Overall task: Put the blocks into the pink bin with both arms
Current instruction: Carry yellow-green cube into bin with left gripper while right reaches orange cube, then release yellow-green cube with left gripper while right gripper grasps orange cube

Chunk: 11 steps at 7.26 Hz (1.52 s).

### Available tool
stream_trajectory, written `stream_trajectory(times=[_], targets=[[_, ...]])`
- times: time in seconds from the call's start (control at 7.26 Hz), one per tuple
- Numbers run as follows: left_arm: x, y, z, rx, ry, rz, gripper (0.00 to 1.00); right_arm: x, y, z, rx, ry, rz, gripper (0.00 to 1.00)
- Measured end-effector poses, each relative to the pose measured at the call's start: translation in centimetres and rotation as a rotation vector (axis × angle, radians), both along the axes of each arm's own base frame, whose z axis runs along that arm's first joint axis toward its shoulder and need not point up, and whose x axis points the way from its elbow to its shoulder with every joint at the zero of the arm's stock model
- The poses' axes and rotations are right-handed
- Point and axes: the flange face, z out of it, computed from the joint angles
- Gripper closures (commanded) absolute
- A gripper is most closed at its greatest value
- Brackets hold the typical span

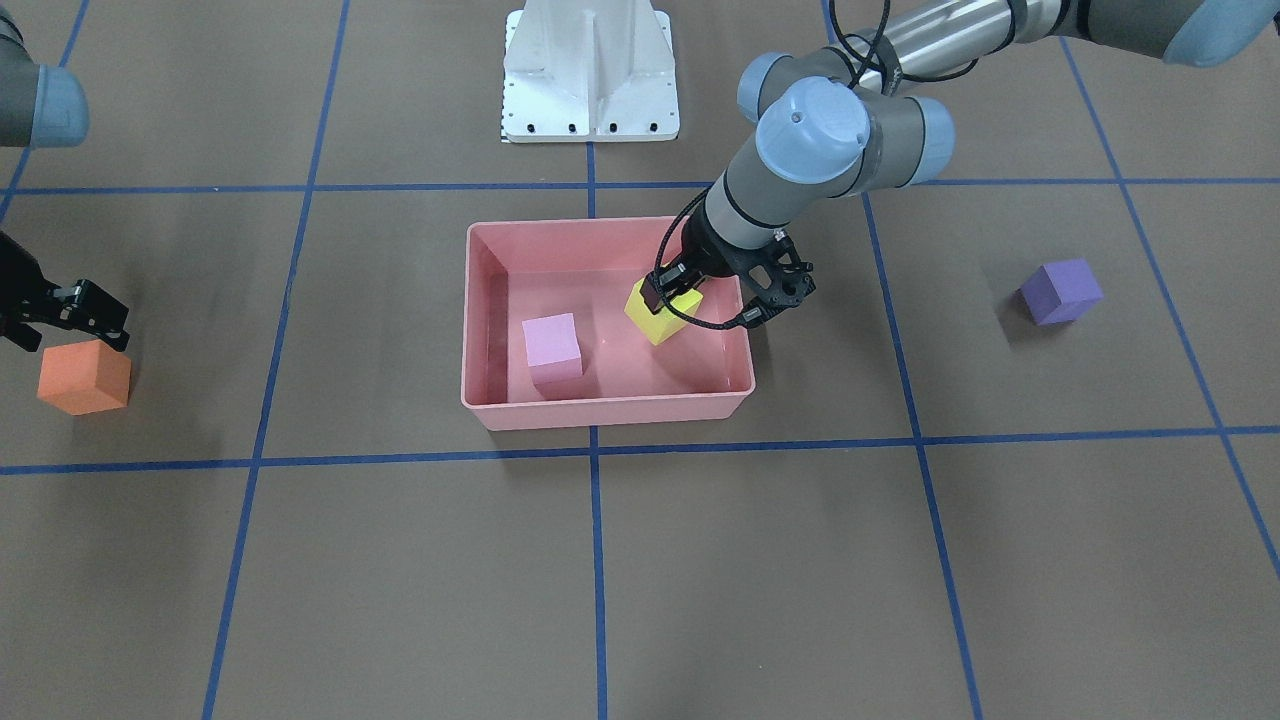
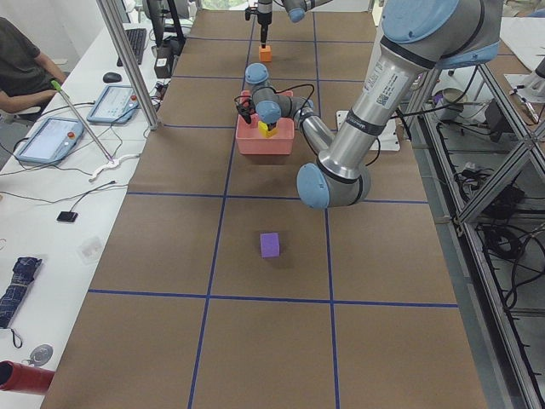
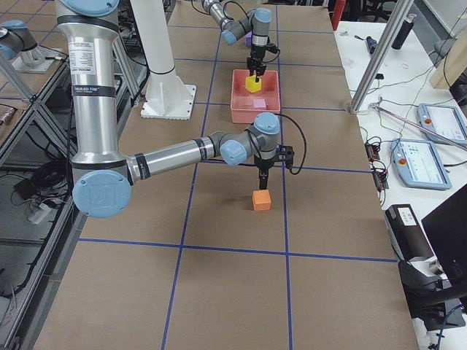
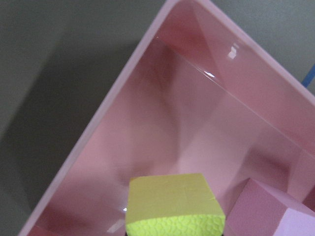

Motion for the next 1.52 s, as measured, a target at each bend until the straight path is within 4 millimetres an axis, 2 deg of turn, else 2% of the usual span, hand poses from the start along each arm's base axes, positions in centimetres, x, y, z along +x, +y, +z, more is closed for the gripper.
stream_trajectory(times=[0.28,0.41,0.83,1.24,1.38,1.52], targets=[[0.0,0.0,0.0,0.001,0.000,-0.001,0.21,-0.3,-0.4,1.7,0.031,0.024,-0.058,0.01],[0.0,0.0,0.0,0.000,0.000,-0.001,0.03,-0.4,-0.7,2.6,0.046,0.040,-0.087,0.01],[-0.1,0.1,-0.1,0.003,0.002,-0.001,0.01,-0.8,-1.4,5.0,0.045,0.066,-0.132,0.01],[-0.2,0.1,-0.4,0.007,0.007,-0.002,0.01,-1.4,-2.0,6.1,0.025,0.074,-0.139,0.01],[-0.3,0.1,-0.4,0.008,0.008,-0.003,0.01,-1.6,-2.3,6.2,0.022,0.073,-0.140,0.14],[-0.3,0.1,-0.5,0.009,0.009,-0.003,0.01,-1.9,-2.5,6.3,0.018,0.073,-0.142,0.44]])
